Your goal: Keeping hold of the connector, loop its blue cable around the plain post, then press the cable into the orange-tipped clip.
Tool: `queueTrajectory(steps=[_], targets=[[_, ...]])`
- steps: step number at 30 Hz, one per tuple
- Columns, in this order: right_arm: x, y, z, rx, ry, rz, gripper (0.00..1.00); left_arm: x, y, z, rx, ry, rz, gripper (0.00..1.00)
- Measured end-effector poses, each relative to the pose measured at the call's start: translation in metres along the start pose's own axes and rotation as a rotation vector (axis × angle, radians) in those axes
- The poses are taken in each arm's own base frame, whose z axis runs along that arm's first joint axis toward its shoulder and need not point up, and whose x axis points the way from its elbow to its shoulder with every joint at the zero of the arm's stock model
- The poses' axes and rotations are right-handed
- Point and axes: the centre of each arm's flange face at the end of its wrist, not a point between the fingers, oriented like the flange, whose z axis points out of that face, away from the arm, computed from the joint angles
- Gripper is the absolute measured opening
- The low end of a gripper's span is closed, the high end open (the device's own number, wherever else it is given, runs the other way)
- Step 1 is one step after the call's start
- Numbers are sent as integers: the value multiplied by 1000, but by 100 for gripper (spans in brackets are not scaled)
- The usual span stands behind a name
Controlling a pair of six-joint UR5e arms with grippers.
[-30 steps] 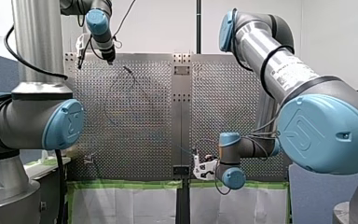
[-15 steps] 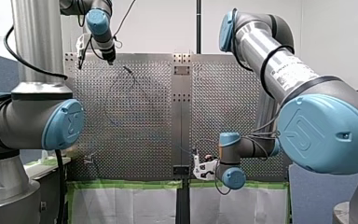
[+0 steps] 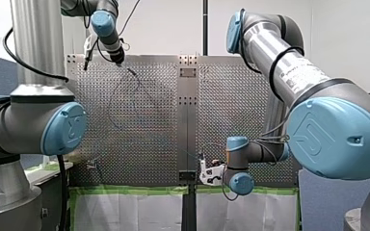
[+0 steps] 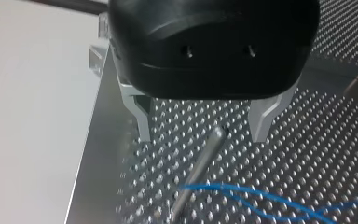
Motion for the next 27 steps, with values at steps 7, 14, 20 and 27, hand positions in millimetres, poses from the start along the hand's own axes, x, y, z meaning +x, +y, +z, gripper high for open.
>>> queueTrajectory(steps=[7, 14, 20, 27], targets=[[0, -2, 0, 4, -2, 1, 0, 15, -22, 15, 64, 20, 61, 100], [0, -6, -1, 16, 0, -1, 0, 13, -40, 19, 103, -35, 75, 100], [1, -7, -1, 21, 1, -5, 0, 4, -51, 19, 114, -95, 85, 100], [1, -8, -2, 23, 0, -6, 0, 2, -64, 31, 87, -139, 132, 100]])
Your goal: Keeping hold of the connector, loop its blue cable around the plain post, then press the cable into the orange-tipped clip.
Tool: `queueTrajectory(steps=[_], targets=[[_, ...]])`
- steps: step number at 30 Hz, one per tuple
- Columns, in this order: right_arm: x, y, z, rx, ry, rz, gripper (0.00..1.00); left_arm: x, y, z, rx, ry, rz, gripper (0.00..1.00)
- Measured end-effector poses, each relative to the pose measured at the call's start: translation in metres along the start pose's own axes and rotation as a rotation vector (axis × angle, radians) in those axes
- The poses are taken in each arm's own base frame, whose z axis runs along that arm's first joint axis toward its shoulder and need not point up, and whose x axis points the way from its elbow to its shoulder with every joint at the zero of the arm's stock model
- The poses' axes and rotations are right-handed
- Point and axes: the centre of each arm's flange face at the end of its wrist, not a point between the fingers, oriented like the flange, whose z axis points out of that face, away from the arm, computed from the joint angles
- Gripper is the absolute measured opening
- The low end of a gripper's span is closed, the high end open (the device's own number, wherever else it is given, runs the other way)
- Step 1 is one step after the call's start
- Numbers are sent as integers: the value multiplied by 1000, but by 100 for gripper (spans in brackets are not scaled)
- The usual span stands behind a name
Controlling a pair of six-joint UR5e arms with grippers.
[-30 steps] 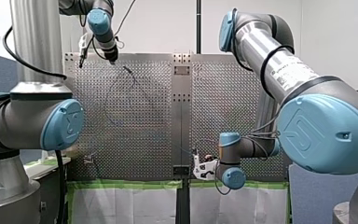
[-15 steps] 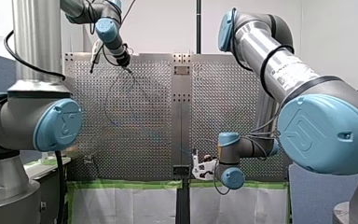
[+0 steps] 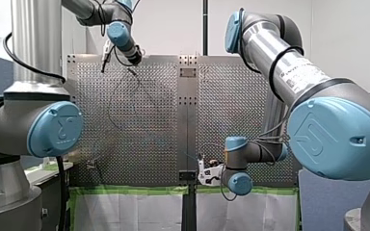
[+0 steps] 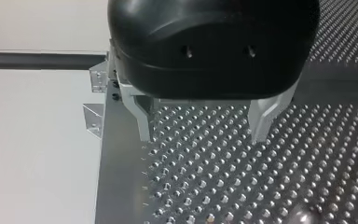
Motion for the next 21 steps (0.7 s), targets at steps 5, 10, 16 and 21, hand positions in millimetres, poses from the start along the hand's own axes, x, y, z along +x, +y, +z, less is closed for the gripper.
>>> queueTrajectory(steps=[5, 10, 16, 21], targets=[[0, -1, 0, 3, 1, 0, 0, 12, -8, 15, -27, 13, 24, 100], [0, -2, 0, 3, 3, 0, 0, 24, -20, 27, -45, 14, 37, 100], [1, -2, 0, 4, 4, 0, 0, 39, -38, 43, -70, 33, 84, 100], [0, -2, 0, 5, 3, 0, 0, 57, -50, 58, -100, 46, 107, 100]])
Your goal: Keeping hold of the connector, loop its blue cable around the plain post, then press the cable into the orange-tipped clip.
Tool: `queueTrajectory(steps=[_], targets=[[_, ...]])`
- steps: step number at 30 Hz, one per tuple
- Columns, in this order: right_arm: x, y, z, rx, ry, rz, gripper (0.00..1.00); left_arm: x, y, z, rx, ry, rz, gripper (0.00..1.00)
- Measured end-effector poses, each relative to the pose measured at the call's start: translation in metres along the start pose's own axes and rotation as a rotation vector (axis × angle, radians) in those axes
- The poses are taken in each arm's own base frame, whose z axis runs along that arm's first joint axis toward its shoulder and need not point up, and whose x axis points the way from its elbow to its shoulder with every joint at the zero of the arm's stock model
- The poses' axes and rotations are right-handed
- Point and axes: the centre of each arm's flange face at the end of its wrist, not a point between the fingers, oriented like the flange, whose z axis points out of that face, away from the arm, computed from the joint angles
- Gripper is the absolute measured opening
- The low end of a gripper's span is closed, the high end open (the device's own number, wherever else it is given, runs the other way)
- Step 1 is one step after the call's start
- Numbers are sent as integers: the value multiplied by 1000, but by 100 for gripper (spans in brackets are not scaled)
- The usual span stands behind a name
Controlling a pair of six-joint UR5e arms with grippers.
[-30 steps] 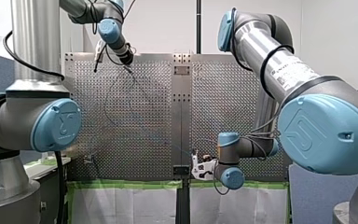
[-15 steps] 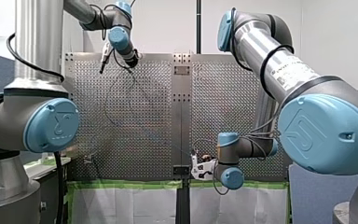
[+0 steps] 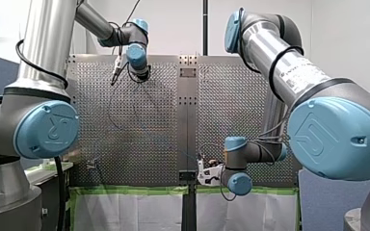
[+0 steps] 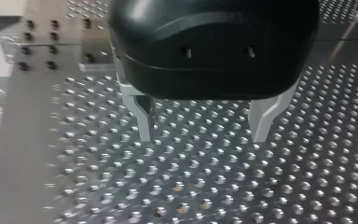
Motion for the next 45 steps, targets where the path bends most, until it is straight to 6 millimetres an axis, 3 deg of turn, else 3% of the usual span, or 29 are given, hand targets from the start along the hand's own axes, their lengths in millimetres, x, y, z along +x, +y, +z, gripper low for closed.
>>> queueTrajectory(steps=[7, 16, 26, 34, 45], targets=[[0, 0, 0, 1, 1, 0, 0, 13, -8, 8, -51, 18, 60, 100], [0, 0, 0, 1, 1, 0, 0, 18, -3, 14, -136, 28, 134, 100], [0, 0, 0, 0, 0, -1, 0, 46, -17, 28, -204, 84, 245, 100], [0, 0, 0, 0, 1, 0, 0, 50, -15, 30, -247, 99, 288, 100], [0, 0, 0, 0, 1, -1, 0, 92, -33, 55, -242, 144, 309, 100]])
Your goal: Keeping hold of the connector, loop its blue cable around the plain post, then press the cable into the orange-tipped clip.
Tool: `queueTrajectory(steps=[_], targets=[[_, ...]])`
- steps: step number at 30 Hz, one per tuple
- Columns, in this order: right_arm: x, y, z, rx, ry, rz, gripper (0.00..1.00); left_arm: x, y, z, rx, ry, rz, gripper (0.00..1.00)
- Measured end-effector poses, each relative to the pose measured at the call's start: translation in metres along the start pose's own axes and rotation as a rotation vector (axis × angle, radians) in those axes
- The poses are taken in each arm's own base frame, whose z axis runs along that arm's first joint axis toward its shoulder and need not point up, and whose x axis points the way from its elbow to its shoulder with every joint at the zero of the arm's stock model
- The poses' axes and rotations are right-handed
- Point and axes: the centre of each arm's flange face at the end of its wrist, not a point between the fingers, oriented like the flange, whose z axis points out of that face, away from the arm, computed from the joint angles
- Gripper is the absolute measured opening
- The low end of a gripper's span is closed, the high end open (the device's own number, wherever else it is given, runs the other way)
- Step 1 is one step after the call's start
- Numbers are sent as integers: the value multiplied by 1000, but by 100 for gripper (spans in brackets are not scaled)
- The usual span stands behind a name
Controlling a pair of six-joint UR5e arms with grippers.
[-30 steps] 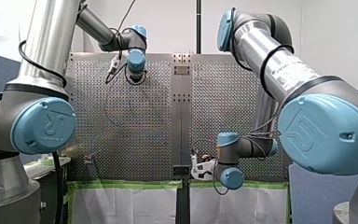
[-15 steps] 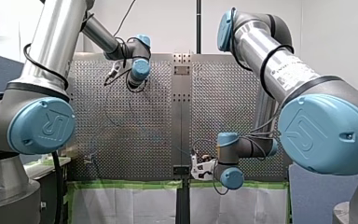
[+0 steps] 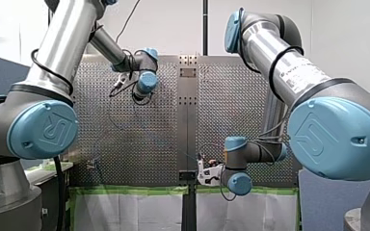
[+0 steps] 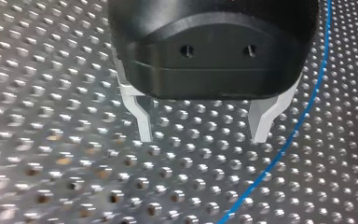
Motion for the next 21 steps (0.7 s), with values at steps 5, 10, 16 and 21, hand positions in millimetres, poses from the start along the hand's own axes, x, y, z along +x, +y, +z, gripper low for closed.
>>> queueTrajectory(steps=[5, 10, 16, 21], targets=[[0, 0, 0, 0, 1, 1, 0, 15, -11, 15, -3, 19, 0, 100], [0, 0, 0, 1, 1, 1, 0, 25, -10, 30, -10, 31, -15, 100], [0, -1, 0, 1, 0, 0, 0, 30, -8, 41, -12, 32, -38, 100], [0, -1, 0, 3, 0, 0, 0, 37, -20, 52, 3, 47, -33, 100]])
